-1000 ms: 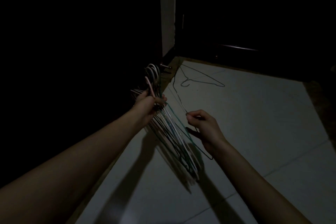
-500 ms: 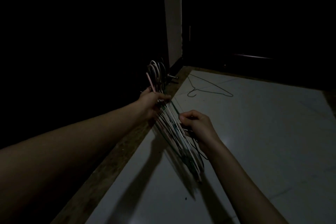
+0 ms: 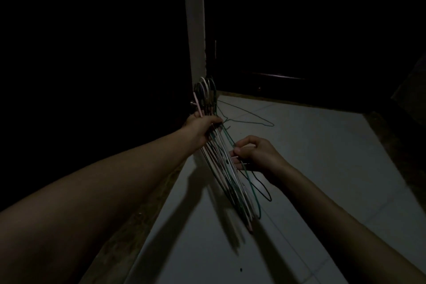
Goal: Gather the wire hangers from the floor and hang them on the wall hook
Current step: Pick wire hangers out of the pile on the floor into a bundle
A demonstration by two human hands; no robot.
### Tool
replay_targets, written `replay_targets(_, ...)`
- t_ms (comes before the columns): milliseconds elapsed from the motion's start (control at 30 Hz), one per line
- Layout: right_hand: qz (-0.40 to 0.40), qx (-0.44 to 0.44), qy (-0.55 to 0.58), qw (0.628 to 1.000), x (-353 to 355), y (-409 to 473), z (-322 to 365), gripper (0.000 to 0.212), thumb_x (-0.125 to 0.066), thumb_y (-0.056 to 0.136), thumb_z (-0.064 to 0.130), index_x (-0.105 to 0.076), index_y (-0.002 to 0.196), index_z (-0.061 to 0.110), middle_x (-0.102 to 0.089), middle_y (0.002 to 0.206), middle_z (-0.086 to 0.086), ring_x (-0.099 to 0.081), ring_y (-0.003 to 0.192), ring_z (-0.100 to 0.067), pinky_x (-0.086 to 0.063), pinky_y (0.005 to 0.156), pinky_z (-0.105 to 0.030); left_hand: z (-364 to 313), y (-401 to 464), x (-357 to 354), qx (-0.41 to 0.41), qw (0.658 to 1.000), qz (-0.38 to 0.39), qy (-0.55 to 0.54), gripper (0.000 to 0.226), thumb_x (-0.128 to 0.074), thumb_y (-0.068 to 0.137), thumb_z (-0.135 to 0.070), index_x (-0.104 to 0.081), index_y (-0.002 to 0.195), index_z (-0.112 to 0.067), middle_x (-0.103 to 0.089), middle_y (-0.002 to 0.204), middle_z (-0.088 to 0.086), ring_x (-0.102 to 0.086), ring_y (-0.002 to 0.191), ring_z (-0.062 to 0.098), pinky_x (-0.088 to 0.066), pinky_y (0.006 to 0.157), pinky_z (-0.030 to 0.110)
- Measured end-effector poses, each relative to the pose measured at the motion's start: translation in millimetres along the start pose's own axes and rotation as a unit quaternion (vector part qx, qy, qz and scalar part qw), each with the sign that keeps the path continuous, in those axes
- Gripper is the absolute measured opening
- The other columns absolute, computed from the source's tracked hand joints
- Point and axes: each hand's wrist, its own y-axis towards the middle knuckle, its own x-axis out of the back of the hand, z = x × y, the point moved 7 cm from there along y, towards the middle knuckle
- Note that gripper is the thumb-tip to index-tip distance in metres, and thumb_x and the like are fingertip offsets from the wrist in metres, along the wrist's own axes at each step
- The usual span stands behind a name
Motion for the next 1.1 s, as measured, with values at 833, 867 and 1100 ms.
replay_targets(833, -0.086, 0.023, -0.205, 0.975, 24.8, 156.1, -34.9, 0.054, -0.066, 0.086, 0.024, -0.044, 0.134, 0.013, -0.045, 0.139, -0.01, -0.042, 0.127, -0.021, -0.035, 0.093, -0.027, 13.4, 108.4, 43.4, 0.057, 0.997, 0.043, -0.001, 0.044, -0.063, 0.08, 0.01, -0.052, 0.122, 0.005, -0.064, 0.086, 0.003, -0.061, 0.071, 0.008, -0.05, 0.047, 0.014)
replay_targets(867, -0.087, 0.031, -0.223, 0.97, 28.0, 168.8, -43.3, 0.058, -0.066, 0.085, 0.026, -0.042, 0.137, 0.013, -0.042, 0.142, -0.009, -0.039, 0.13, -0.022, -0.034, 0.096, -0.028, 14.8, 113.8, 44.0, 0.057, 0.998, 0.039, 0.003, 0.041, -0.063, 0.081, 0.009, -0.054, 0.119, 0.001, -0.064, 0.086, 0.003, -0.06, 0.071, 0.008, -0.05, 0.047, 0.015)
replay_targets(1100, -0.077, 0.054, -0.336, 0.937, 48.6, 245.8, -92.4, 0.071, -0.063, 0.085, 0.04, -0.034, 0.143, 0.012, -0.029, 0.151, -0.011, -0.019, 0.141, -0.029, -0.021, 0.113, -0.042, 29.1, 144.5, 46.3, 0.05, 0.999, -0.006, -0.004, 0.047, -0.064, 0.08, 0.008, -0.054, 0.125, -0.002, -0.066, 0.108, 0.01, -0.063, 0.08, 0.011, -0.052, 0.055, 0.016)
